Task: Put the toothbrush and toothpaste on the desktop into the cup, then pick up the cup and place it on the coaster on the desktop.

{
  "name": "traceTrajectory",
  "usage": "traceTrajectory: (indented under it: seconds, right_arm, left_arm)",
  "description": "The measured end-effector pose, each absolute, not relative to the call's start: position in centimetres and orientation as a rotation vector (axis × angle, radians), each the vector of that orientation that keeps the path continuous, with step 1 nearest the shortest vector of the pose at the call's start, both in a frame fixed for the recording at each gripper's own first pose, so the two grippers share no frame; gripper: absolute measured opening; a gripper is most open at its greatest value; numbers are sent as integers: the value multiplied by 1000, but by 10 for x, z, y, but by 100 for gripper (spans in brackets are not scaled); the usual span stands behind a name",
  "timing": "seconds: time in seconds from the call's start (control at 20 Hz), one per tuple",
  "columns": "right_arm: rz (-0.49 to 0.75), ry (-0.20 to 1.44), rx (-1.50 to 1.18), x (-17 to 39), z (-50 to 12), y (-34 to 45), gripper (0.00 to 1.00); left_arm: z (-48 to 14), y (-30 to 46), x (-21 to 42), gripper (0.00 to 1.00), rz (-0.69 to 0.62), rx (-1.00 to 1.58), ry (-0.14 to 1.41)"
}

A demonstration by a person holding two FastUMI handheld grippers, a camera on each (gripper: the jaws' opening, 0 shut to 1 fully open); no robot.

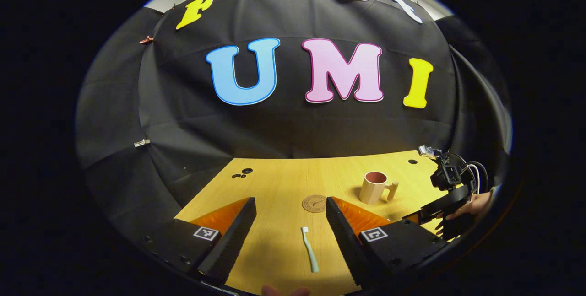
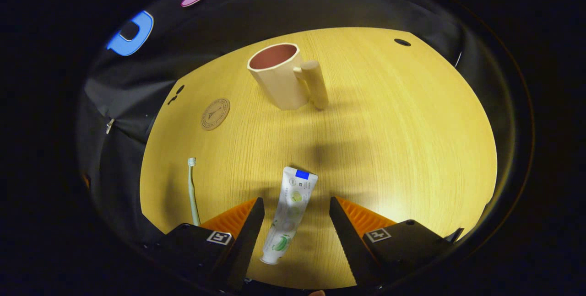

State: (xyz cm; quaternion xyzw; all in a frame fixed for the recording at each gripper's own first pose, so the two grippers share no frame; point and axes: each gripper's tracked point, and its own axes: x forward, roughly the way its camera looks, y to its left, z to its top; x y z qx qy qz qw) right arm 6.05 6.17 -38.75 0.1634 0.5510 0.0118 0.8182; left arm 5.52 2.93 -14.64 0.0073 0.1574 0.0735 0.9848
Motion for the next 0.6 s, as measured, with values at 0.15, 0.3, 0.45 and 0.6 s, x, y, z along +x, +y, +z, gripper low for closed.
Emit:
traceTrajectory:
  seconds: [0.15, 0.3, 0.45, 0.6]
  right_arm:
    - [27, 1220, 372, 62, -401, 71, 82]
    - [20, 1268, 378, 59, -412, 78, 75]
    - [5, 1275, 388, 62, -411, 76, 61]
    - [18, 1308, 409, 60, -416, 86, 37]
  left_arm:
    - [-154, 31, 62, 96, 155, 22, 328]
    - [-161, 34, 67, 96, 160, 24, 344]
    - [-170, 36, 71, 96, 168, 19, 359]
    - [-180, 35, 73, 97, 166, 18, 381]
